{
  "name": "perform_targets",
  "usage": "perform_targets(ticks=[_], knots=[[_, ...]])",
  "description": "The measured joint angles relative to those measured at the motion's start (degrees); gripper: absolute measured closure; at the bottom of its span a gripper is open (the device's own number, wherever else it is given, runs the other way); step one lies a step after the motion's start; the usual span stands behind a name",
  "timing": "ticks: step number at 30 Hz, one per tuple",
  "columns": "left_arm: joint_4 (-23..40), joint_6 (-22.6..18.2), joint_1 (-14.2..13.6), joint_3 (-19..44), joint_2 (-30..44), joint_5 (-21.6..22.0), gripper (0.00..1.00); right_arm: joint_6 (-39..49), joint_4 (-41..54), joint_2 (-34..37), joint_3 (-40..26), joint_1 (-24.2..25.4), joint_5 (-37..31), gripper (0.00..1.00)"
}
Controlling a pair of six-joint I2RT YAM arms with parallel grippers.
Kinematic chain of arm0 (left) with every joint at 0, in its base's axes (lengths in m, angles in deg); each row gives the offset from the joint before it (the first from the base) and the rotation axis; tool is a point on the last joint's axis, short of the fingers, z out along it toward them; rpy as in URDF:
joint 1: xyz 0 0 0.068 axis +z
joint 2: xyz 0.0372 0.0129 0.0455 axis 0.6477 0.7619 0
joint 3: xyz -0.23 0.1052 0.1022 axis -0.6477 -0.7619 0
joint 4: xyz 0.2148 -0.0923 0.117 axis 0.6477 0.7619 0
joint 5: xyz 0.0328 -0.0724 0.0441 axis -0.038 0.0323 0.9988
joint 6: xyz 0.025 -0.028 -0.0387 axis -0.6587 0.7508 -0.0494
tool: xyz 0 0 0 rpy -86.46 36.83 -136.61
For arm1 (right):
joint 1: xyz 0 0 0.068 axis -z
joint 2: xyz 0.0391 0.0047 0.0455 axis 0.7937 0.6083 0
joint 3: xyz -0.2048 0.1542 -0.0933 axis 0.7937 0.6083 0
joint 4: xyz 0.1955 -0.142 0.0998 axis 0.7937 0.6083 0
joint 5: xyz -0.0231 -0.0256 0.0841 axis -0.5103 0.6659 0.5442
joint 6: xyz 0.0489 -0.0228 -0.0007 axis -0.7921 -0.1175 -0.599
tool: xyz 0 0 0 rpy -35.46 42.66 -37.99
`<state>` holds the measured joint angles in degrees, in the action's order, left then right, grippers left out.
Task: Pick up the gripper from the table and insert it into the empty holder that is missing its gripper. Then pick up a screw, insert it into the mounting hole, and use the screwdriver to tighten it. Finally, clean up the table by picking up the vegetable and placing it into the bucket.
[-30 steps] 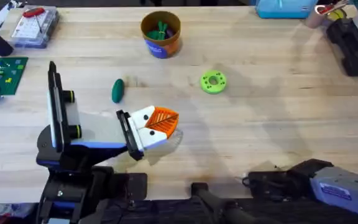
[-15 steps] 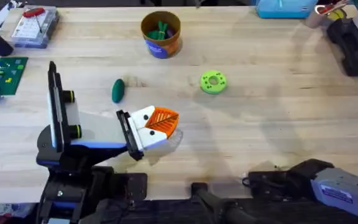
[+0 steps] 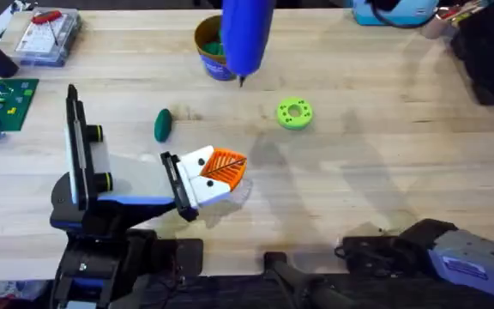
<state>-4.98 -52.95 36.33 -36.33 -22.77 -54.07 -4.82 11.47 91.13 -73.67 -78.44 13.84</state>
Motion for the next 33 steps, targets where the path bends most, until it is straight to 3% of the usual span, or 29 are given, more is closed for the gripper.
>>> perform_targets(ticks=[13,33], knots=[[0.0,0.0,0.0,0.0,0.0,0.0,0.996,-0.3,-2.8,3.1,0.0,-8.0,1.2,0.975],[0.0,0.0,0.0,0.0,0.0,0.0,0.996,4.5,-4.1,6.3,0.1,-14.0,1.4,0.975]])
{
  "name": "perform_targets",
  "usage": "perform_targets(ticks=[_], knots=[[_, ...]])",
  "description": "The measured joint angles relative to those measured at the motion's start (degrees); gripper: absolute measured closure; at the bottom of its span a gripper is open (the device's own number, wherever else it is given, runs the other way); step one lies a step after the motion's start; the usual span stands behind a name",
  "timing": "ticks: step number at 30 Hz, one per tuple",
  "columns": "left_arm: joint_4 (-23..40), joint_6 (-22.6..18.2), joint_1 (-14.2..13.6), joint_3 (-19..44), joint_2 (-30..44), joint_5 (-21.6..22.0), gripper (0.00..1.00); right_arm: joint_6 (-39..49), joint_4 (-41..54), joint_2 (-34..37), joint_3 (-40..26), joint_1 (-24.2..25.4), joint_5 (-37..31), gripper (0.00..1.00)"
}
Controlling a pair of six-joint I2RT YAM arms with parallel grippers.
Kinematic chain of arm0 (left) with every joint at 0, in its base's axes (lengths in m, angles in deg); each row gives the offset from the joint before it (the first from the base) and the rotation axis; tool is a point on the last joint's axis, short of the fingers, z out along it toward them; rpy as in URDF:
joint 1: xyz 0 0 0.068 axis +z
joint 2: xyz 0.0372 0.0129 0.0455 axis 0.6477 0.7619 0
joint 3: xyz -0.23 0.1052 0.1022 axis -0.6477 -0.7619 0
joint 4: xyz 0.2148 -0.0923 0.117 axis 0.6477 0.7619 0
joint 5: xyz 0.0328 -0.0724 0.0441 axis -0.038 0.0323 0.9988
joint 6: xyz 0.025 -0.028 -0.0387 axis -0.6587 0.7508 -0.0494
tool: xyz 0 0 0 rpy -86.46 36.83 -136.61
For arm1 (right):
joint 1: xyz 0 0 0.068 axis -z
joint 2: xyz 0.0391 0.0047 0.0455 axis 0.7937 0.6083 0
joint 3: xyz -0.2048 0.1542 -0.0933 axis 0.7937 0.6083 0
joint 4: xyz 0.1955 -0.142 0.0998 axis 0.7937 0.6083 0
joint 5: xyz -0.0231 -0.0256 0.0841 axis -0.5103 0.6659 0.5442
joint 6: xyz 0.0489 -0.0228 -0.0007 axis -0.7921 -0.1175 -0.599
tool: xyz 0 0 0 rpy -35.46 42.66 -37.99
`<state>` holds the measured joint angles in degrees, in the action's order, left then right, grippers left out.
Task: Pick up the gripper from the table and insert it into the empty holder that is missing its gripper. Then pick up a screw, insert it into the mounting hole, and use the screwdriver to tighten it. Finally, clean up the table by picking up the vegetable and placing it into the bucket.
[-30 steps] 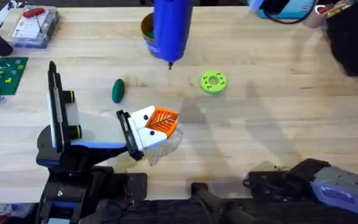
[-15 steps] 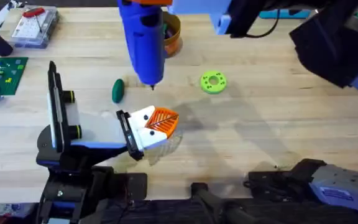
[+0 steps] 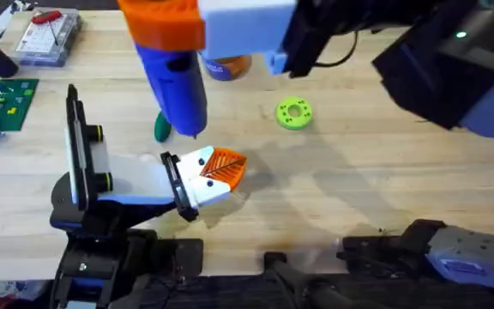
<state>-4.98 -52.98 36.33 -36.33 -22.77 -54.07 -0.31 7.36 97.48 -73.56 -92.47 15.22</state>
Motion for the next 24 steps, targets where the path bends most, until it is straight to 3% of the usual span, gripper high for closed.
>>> perform_targets(ticks=[9,24], knots=[[0.0,-0.1,0.0,0.0,0.0,0.0,0.996,0.3,-7.7,0.5,6.5,-0.6,0.0,0.975],[0.0,-0.1,0.0,0.0,0.0,0.0,0.996,0.4,-7.9,0.5,8.9,-2.4,0.0,0.975]])
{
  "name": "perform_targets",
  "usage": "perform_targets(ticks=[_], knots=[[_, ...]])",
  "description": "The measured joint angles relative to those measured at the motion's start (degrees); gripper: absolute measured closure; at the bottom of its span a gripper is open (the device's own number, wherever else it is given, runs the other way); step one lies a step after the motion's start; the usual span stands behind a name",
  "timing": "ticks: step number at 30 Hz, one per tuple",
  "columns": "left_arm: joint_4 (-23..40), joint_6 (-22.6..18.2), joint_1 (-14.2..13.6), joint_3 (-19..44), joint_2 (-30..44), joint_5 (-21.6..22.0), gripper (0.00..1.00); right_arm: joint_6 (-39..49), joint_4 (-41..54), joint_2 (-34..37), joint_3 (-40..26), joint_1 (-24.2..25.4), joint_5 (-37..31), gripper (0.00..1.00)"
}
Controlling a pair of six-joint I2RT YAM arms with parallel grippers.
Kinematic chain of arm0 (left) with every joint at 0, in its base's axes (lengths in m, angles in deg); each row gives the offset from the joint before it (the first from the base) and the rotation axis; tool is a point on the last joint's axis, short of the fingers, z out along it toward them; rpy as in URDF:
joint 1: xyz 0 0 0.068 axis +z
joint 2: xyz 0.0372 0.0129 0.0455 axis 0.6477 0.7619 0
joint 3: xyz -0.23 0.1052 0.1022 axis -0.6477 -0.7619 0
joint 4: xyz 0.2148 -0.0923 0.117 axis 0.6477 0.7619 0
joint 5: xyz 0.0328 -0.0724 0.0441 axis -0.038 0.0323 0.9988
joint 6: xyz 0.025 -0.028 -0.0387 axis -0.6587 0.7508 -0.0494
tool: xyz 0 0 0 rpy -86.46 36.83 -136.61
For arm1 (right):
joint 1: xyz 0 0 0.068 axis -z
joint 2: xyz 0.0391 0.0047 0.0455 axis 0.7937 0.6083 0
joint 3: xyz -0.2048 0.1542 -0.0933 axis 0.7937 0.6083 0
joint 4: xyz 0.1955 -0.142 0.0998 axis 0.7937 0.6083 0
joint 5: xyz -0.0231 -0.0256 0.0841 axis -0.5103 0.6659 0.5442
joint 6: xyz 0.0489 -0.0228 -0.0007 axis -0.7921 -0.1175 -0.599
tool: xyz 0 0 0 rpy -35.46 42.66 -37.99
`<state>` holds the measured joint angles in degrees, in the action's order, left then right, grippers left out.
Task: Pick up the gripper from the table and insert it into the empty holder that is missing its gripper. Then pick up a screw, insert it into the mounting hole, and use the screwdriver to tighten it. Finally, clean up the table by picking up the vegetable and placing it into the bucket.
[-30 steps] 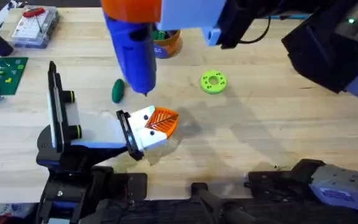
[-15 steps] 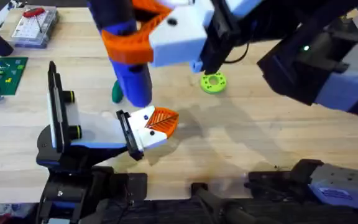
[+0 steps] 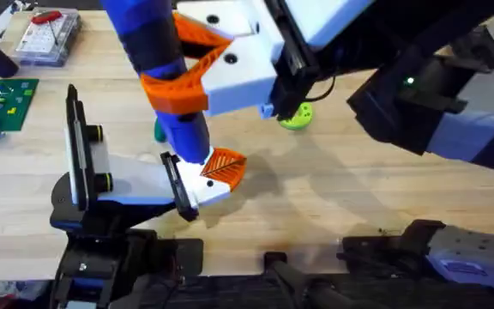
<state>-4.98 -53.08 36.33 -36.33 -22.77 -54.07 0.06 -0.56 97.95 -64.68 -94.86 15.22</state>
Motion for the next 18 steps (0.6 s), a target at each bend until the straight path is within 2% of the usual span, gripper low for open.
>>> perform_targets(ticks=[18], knots=[[0.0,0.0,0.0,0.0,0.0,0.0,0.996,2.8,0.0,0.0,2.5,0.0,-0.1,0.975]])
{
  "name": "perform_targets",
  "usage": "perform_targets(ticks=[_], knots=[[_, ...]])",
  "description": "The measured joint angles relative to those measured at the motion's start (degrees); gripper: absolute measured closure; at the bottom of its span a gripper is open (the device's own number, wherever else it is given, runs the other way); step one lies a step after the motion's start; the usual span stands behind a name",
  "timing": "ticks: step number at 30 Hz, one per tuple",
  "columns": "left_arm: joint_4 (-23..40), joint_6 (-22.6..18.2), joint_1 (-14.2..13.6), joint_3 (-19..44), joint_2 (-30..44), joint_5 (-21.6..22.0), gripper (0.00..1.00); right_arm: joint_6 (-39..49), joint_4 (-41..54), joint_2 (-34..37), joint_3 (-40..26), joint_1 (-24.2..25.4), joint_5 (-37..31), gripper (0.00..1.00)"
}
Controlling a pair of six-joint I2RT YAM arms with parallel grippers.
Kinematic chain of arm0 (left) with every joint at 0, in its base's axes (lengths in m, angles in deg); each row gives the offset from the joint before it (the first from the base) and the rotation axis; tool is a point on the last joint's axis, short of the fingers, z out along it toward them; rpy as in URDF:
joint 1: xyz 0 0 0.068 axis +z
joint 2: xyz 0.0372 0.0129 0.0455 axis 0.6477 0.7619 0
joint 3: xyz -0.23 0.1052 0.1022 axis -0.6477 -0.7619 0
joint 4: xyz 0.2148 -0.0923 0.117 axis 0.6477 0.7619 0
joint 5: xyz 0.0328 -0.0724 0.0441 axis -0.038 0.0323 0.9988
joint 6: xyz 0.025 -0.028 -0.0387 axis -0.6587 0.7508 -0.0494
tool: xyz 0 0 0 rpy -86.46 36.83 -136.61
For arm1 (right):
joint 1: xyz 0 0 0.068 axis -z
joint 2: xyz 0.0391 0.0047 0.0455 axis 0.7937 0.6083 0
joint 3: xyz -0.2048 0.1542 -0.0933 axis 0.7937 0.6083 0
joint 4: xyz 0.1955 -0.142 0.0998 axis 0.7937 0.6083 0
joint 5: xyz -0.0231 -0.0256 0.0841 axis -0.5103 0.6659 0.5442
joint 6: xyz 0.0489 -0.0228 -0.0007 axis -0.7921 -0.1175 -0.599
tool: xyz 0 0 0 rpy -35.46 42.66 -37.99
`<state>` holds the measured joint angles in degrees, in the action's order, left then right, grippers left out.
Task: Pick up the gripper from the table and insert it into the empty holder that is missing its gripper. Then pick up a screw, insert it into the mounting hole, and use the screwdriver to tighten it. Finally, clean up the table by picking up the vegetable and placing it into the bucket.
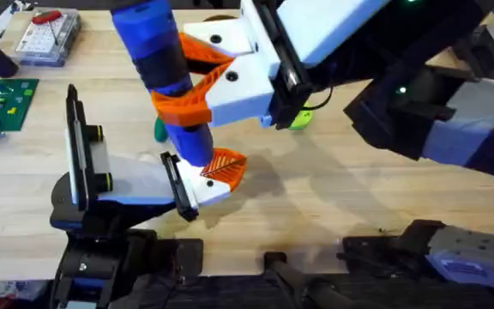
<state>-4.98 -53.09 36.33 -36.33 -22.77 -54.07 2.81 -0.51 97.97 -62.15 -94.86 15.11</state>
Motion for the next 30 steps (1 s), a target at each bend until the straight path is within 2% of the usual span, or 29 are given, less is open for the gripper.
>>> perform_targets(ticks=[30], knots=[[0.0,0.0,0.0,0.0,0.0,0.0,0.996,1.5,-0.8,1.7,0.1,0.0,-2.5,0.975]])
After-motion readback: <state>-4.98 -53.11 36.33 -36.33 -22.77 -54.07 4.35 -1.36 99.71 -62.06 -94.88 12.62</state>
